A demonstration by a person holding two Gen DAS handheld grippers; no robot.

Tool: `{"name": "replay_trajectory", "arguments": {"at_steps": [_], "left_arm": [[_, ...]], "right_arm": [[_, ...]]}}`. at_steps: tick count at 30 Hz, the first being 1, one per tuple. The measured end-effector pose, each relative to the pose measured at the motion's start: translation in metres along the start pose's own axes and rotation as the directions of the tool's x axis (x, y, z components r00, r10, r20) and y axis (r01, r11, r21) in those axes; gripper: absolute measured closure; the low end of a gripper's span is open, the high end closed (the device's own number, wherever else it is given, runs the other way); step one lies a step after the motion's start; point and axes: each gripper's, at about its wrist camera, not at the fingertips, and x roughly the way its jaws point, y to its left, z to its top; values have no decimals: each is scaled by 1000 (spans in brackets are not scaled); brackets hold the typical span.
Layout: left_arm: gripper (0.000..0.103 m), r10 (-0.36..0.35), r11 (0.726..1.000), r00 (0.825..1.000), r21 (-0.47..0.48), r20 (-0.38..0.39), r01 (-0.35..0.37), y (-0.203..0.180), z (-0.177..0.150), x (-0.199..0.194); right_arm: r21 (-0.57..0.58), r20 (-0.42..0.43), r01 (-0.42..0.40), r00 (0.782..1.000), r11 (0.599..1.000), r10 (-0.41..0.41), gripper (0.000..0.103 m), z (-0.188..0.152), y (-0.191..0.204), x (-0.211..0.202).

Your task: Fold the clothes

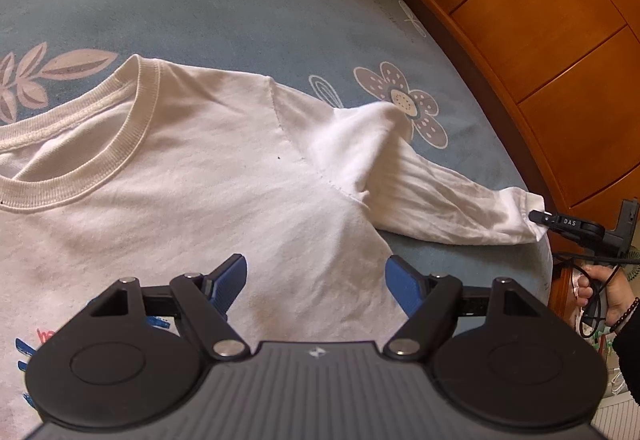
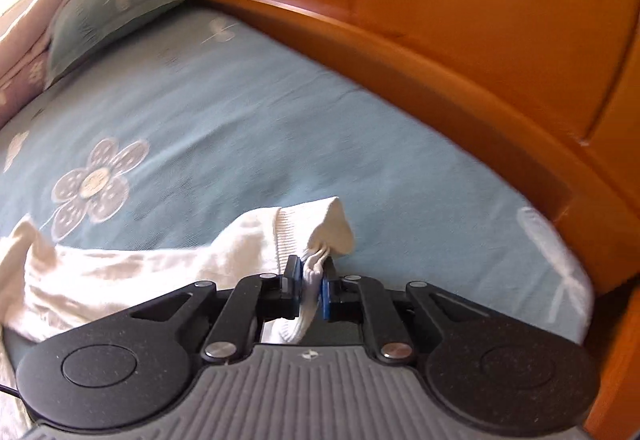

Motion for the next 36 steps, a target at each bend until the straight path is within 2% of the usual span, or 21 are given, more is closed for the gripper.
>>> {"name": "replay_trajectory", "arguments": {"at_steps": [4, 8, 11, 14, 15, 16, 19, 22, 24, 26, 27, 29, 31, 32, 34, 36], "left_arm": [[27, -1, 1000, 1000, -8, 9, 1, 3, 0, -3], [27, -3, 1000, 1000, -6, 15, 3, 5, 1, -6], [27, 2, 1000, 1000, 13, 16, -3, 4, 3, -7], [27, 19, 999, 999, 45, 28, -20, 5, 10, -12], [27, 22, 998, 999, 53, 31, -23, 6, 13, -13], [27, 28, 998, 999, 62, 34, -30, 7, 16, -12], [27, 35, 993, 999, 109, 36, -39, 6, 28, -6], [27, 48, 979, 998, 196, 29, -53, 1, 42, 6], [27, 71, 969, 997, 234, 39, -78, -4, 49, 12], [27, 73, 968, 995, 236, 61, -86, -6, 55, 11], [27, 73, 971, 995, 224, 70, -87, -5, 56, 10], [27, 68, 978, 995, 190, 72, -81, -1, 56, 10], [27, 63, 985, 996, 157, 64, -73, 4, 53, 10], [27, 64, 987, 996, 146, 61, -72, 6, 51, 9], [27, 58, 989, 997, 129, 58, -65, 9, 47, 9], [27, 56, 991, 997, 119, 54, -63, 12, 44, 9]], "right_arm": [[-2, 10, 77, 997, 997, -77, 91, 3, -9, -5], [69, 19, 149, 988, 986, -151, 91, 5, -28, -8], [145, -2, 214, 976, 966, -216, 83, 5, -40, -5], [211, 20, 220, 973, 952, -229, 71, 8, -39, -14], [213, 33, 188, 979, 959, -200, 60, 8, -34, -17], [198, 39, 135, 989, 971, -145, 53, 8, -26, -19], [40, 6, -13, 1000, 999, 13, 49, 7, 24, -13], [-136, -56, -167, 985, 977, 160, 47, 2, 87, 3], [-224, -103, -258, 965, 940, 240, 47, -3, 128, 13], [-284, -142, -350, 936, 892, 322, 47, -9, 163, 14], [-279, -161, -417, 908, 865, 386, 47, -14, 179, 8], [-222, -255, -564, 821, 795, 511, 46, -24, 203, 6], [-127, -354, -646, 738, 753, 574, 43, -38, 220, 11], [-71, -382, -664, 707, 744, 595, 43, -48, 227, 12], [23, -400, -672, 672, 740, 623, 43, -60, 232, 18], [96, -374, -638, 688, 764, 622, 43, -64, 230, 29]]}}
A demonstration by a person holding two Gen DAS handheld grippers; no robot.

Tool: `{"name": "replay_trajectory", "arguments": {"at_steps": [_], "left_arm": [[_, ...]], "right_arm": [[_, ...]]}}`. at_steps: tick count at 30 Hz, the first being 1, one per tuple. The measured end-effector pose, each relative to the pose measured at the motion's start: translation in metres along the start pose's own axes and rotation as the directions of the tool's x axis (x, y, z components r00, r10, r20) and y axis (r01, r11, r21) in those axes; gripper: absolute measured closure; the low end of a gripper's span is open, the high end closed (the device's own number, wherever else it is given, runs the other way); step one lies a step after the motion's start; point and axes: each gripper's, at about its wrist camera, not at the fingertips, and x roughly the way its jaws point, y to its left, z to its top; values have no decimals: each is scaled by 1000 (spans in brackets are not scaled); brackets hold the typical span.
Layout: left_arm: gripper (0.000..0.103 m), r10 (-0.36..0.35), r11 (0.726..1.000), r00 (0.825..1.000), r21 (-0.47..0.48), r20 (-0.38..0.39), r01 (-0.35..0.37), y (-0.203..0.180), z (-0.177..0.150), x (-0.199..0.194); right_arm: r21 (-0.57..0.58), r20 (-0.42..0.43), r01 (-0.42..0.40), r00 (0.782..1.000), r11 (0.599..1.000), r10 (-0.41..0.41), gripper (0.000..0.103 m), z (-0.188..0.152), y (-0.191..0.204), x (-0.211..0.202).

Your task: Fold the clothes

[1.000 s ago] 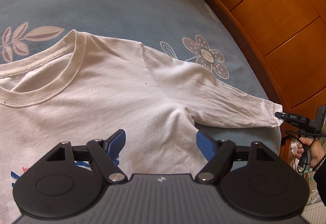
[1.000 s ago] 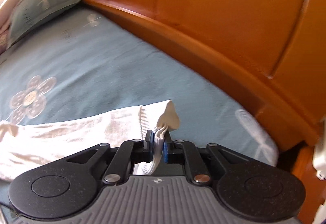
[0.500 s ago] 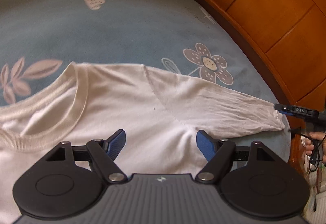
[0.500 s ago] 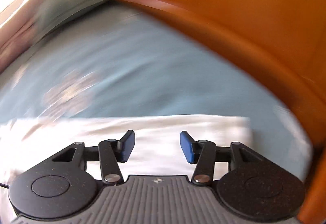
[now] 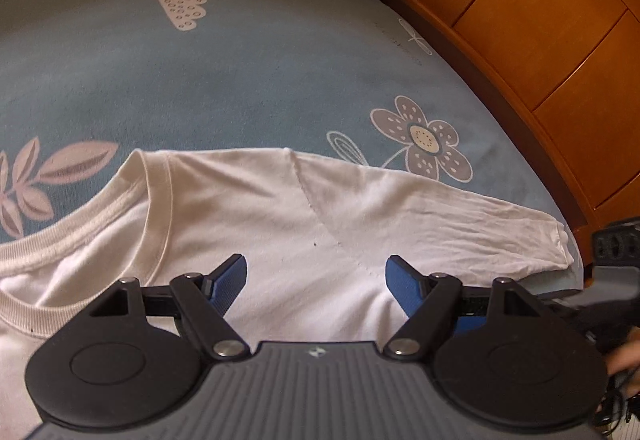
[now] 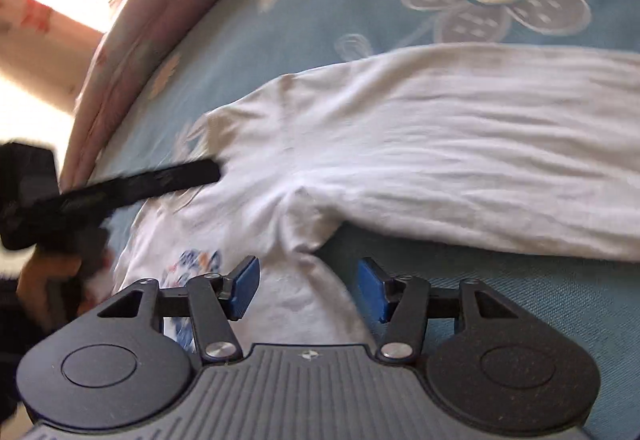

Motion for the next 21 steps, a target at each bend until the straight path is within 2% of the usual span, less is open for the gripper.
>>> {"name": "replay_trajectory", "arguments": {"at_steps": [2, 5, 7, 11, 14, 17, 18, 19, 21], "left_arm": [[27, 1, 1000, 1000, -6, 0, -1, 1, -2, -1], [27, 3, 1000, 1000, -4, 3, -3, 3, -2, -2], [27, 0, 1000, 1000, 0, 6, 0, 4, 0, -4], [27, -8, 1000, 1000, 6, 30, 7, 4, 9, -9], [26, -12, 1000, 999, -3, 36, 12, 7, 15, -9], [26, -30, 999, 999, -16, 33, 30, 8, 21, -6], [26, -34, 999, 999, -14, 30, 35, 7, 22, -5], [26, -34, 999, 999, -6, 26, 34, 6, 23, -4], [26, -30, 999, 999, 14, 18, 30, 3, 25, -4]], "right_arm": [[68, 61, -8, 998, 998, 4, 43, 5, -10, 1], [8, 151, 114, 982, 993, -114, 43, 21, -10, -8], [21, 140, 122, 982, 992, -124, 43, 25, -14, -13], [7, 34, 88, 996, 996, -88, 43, 9, -5, -15], [-123, 53, 62, 997, 990, -56, 43, -12, 26, -19], [-258, 31, -32, 999, 966, 41, 39, -23, 57, -3], [-288, 19, -40, 999, 957, 47, 39, -25, 63, 9], [-317, 17, -34, 999, 948, 41, 39, -27, 66, 21], [-341, 45, 42, 999, 939, -28, 40, -27, 60, 33]]}}
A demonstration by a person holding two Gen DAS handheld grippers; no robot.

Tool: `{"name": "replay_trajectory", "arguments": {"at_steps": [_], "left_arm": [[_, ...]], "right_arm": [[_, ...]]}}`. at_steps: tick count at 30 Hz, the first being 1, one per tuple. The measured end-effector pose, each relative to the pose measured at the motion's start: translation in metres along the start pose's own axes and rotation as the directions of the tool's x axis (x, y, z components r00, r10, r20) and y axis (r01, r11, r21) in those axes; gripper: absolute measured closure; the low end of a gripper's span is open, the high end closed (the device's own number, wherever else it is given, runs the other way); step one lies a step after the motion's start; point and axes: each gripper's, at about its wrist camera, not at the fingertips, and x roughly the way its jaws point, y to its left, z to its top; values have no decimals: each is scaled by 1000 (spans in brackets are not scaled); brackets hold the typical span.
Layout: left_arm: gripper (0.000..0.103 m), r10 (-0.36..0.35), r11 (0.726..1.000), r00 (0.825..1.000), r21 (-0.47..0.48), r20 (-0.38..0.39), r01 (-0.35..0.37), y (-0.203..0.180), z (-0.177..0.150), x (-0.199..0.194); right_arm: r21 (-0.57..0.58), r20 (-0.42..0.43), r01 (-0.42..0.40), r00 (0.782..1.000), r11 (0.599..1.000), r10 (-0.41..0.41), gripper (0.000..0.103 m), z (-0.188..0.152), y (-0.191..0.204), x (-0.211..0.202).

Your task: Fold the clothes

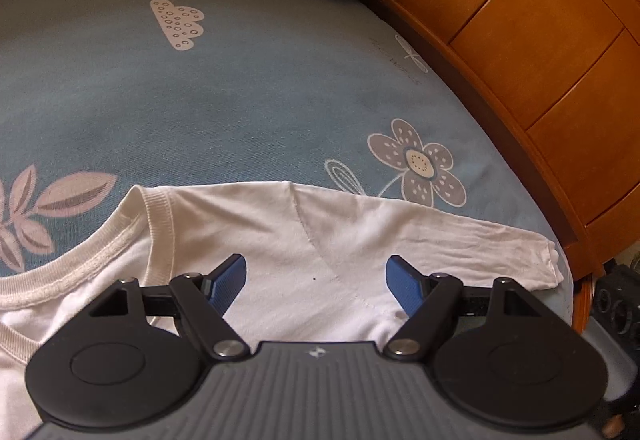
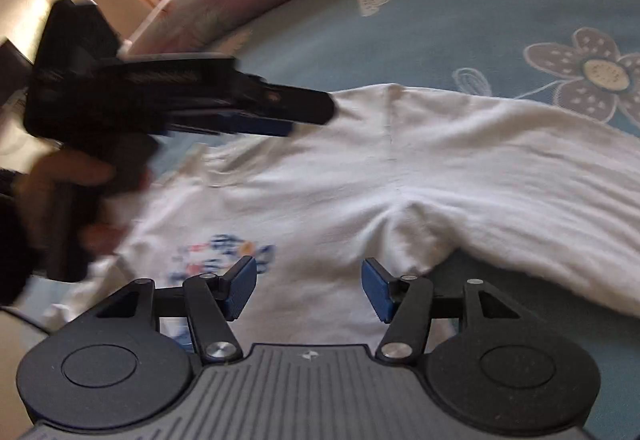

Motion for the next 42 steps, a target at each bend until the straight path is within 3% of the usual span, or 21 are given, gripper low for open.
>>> {"name": "replay_trajectory", "arguments": {"at_steps": [2, 3, 6, 9, 10, 12, 14, 16, 17, 19, 21, 23, 26, 29, 31, 33, 36, 38, 40, 42], "left_arm": [[26, 1, 1000, 1000, 14, -7, -1, -1, 1, 0], [26, 3, 1000, 1000, 17, -10, -3, -1, 1, 0], [26, 2, 1000, 1000, 6, -21, -2, 1, 1, 4], [26, -16, 1000, 1000, -6, -26, 16, -1, 2, 9], [26, -22, 1000, 999, -1, -25, 22, -3, 4, 11], [26, -40, 999, 999, 25, -26, 40, -11, 9, 16], [26, -59, 996, 998, 64, -33, 61, -23, 14, 25], [26, -83, 990, 996, 111, -43, 87, -37, 19, 37], [26, -97, 986, 994, 132, -50, 102, -45, 20, 43], [26, -120, 977, 991, 168, -64, 129, -60, 22, 56], [26, -137, 970, 987, 192, -86, 151, -72, 19, 69], [26, -140, 958, 983, 235, -117, 164, -81, 14, 81], [23, -88, 926, 985, 352, -150, 137, -90, 1, 103], [18, -71, 887, 989, 445, -127, 121, -98, -1, 111], [18, -62, 896, 988, 429, -143, 118, -102, 8, 115], [19, -63, 910, 984, 395, -169, 126, -107, 20, 116], [18, -148, 886, 972, 413, -182, 212, -123, 26, 111], [18, -190, 863, 959, 429, -212, 266, -134, 24, 113], [18, -193, 853, 946, 432, -262, 294, -141, 16, 126], [18, -158, 858, 947, 436, -279, 271, -141, 8, 140]], "right_arm": [[-10, 2, 86, 996, 996, -86, 69, -3, -12, 6], [21, 11, 91, 996, 996, -91, 86, -9, -22, 1], [80, -30, 83, 996, 993, -81, 87, -22, -37, -18], [77, -70, 105, 993, 992, -99, 78, -24, -35, -36], [61, -43, 122, 992, 991, -120, 66, -20, -33, -45], [6, 39, 190, 981, 982, -190, 57, -8, -29, -61], [-24, 91, 313, 946, 949, -310, 57, 9, -34, -65], [6, 107, 415, 904, 910, -413, 56, 20, -51, -64], [29, 103, 436, 894, 899, -437, 56, 23, -61, -62], [54, 90, 419, 902, 906, -422, 56, 24, -76, -56], [-5, 69, 412, 909, 911, -411, 52, 17, -78, -49], [-117, 76, 454, 891, 883, -448, 51, 1, -79, -47], [-95, 120, 491, 869, 866, -480, 48, -22, -106, -78], [-17, 121, 578, 811, 816, -572, 48, -37, -140, -118], [56, 88, 641, 761, 765, -643, 21, -43, -163, -142], [183, 54, 662, 731, 727, -680, 20, -48, -186, -165], [296, 88, 631, 729, 717, -679, 21, -45, -195, -189], [302, 116, 624, 727, 721, -677, 21, -39, -196, -184], [305, 110, 633, 719, 711, -687, 20, -35, -203, -175], [322, 104, 647, 701, 691, -705, 16, -38, -219, -167]]}}
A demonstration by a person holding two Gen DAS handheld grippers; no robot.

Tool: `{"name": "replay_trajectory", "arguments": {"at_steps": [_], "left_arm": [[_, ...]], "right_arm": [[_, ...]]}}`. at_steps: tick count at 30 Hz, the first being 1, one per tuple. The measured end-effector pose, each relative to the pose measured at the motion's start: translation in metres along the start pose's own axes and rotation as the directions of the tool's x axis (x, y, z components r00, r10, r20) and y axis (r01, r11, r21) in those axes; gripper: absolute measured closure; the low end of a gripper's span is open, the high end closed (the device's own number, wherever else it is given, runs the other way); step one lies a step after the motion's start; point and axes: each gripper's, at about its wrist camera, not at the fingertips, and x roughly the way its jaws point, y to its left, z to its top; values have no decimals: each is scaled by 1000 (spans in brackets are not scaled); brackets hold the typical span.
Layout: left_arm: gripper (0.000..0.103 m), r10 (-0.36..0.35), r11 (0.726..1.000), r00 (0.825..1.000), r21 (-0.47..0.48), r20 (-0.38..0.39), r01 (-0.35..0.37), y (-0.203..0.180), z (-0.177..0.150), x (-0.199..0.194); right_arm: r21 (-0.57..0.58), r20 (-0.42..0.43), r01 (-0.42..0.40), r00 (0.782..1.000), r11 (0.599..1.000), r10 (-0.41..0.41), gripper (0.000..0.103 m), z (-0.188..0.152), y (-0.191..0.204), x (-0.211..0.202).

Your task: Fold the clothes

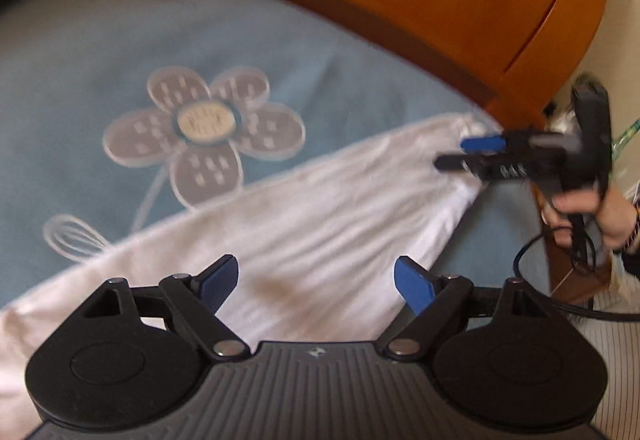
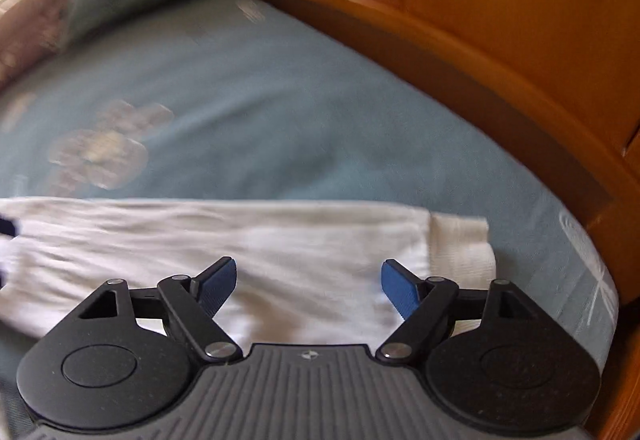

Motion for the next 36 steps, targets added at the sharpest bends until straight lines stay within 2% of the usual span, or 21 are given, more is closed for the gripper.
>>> {"name": "replay_trajectory", "arguments": {"at_steps": [3, 7, 10, 13, 16, 17, 20, 22, 24, 27, 32, 34, 36], "left_arm": [[17, 36, 999, 998, 26, 43, -37, 1, 2, 4], [18, 56, 997, 997, -47, 52, -53, 4, 16, 0], [17, 51, 998, 995, -31, 83, -49, -2, 12, -16], [16, 67, 998, 995, -6, 68, -67, -3, -4, -23], [17, 106, 993, 994, -47, 2, -105, 6, -25, -22], [17, 107, 992, 994, -61, 1, -107, 8, -30, -26], [17, 114, 988, 993, -107, 35, -110, 15, -38, -42], [17, 134, 980, 988, -155, 78, -120, 23, -42, -52], [17, 187, 961, 976, -228, 110, -158, 36, -49, -62], [17, 290, 916, 948, -327, 133, -234, 55, -59, -73], [17, 430, 863, 897, -340, 102, -374, 94, -61, -69], [16, 442, 859, 890, -340, 114, -383, 109, -52, -71], [17, 459, 847, 883, -346, 93, -404, 114, -42, -77]], "right_arm": [[-1, 42, -8, 999, 1000, 8, 14, 4, -14, 12], [-28, 6, 4, 1000, 1000, -4, 13, 20, -10, 15], [-22, -3, -16, 1000, 1000, 16, 12, 27, 0, -1], [-77, 12, -87, 996, 993, 88, 6, 16, 18, -20], [-150, -66, -94, 994, 984, 85, 5, -12, 31, -12], [-145, -57, -98, 994, 985, 91, 2, -17, 29, -11], [-130, -29, -111, 994, 985, 108, 0, -35, 23, -7], [-128, -35, -104, 994, 986, 100, 0, -34, 24, -7], [-130, -46, -99, 995, 987, 94, 0, -30, 25, -6], [-136, -50, -100, 994, 986, 94, 0, -30, 27, -6], [-136, -36, -91, 996, 986, 87, 0, -32, 29, -5], [-136, -33, -85, 996, 987, 81, 0, -33, 30, -5], [-135, -30, -78, 997, 988, 75, 0, -33, 31, -5]]}}
